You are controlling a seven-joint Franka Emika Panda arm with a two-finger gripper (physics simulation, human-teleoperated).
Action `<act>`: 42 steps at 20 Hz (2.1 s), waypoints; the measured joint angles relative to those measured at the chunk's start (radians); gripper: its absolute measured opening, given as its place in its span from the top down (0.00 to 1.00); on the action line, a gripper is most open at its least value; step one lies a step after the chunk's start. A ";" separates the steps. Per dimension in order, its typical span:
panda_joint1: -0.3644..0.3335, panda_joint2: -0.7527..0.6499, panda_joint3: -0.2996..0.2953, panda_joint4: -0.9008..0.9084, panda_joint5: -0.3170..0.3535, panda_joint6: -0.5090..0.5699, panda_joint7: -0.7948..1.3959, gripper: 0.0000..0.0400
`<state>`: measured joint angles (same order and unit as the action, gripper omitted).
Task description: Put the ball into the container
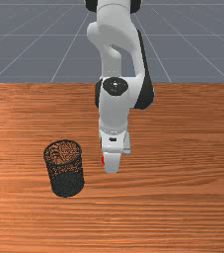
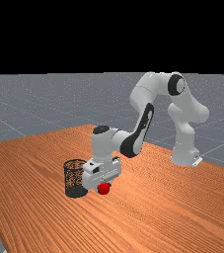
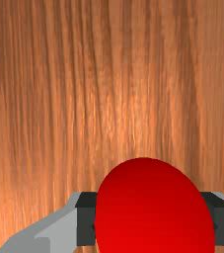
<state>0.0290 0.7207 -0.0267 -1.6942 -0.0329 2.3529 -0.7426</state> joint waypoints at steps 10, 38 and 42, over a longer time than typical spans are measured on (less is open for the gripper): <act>0.010 -0.001 -0.014 0.031 -0.018 -0.026 0.014 0.30; -0.111 -0.215 -0.040 -0.038 -0.001 -0.133 -0.162 0.30; -0.106 -0.217 -0.051 -0.009 -0.022 -0.177 -0.156 0.30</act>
<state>-0.0773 0.5041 -0.0781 -1.7031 -0.0552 2.1755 -0.8987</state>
